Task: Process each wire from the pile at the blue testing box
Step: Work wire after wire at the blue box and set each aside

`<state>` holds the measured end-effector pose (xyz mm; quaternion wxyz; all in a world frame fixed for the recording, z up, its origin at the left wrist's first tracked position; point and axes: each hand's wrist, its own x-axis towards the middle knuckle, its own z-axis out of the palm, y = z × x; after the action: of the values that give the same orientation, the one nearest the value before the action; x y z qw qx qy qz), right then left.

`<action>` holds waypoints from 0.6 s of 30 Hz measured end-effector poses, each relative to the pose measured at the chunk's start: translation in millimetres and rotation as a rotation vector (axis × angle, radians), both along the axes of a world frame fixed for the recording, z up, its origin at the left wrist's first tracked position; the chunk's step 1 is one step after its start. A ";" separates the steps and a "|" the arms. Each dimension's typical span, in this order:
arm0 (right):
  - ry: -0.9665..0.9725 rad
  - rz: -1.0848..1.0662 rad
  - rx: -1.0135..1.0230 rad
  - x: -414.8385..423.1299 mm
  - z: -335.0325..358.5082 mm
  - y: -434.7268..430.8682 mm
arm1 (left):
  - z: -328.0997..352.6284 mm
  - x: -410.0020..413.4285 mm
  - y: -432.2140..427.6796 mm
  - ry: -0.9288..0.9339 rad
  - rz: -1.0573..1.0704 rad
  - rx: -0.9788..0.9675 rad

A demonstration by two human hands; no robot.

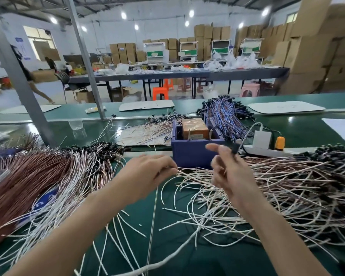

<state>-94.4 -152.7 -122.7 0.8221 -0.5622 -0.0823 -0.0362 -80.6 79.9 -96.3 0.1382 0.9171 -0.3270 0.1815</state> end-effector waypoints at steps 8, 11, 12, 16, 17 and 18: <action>-0.192 -0.171 -0.545 1.3 -28.1 24.6 | 8.9 16.5 -39.2 -0.566 -0.009 0.029; -0.107 -0.197 -0.414 4.7 -35.8 15.4 | -4.8 11.5 -42.8 -0.410 0.185 -0.488; -0.095 -0.193 -0.415 5.8 -37.7 13.0 | -9.0 9.7 -45.0 -0.252 0.241 -0.690; -0.114 -0.171 -0.478 14.2 -45.8 8.7 | -18.6 29.2 -53.5 0.685 0.412 -1.338; -0.114 -0.155 -0.498 16.9 -47.6 8.7 | -17.6 35.1 -55.0 0.869 0.371 -1.469; -0.113 -0.134 -0.526 20.3 -50.0 9.1 | -16.0 41.7 -56.7 0.970 0.310 -1.567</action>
<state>-74.1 -143.6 -172.7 0.6377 -0.7577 -0.0974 -0.0992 -38.9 23.2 -112.2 0.8130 0.5710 0.1080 -0.0360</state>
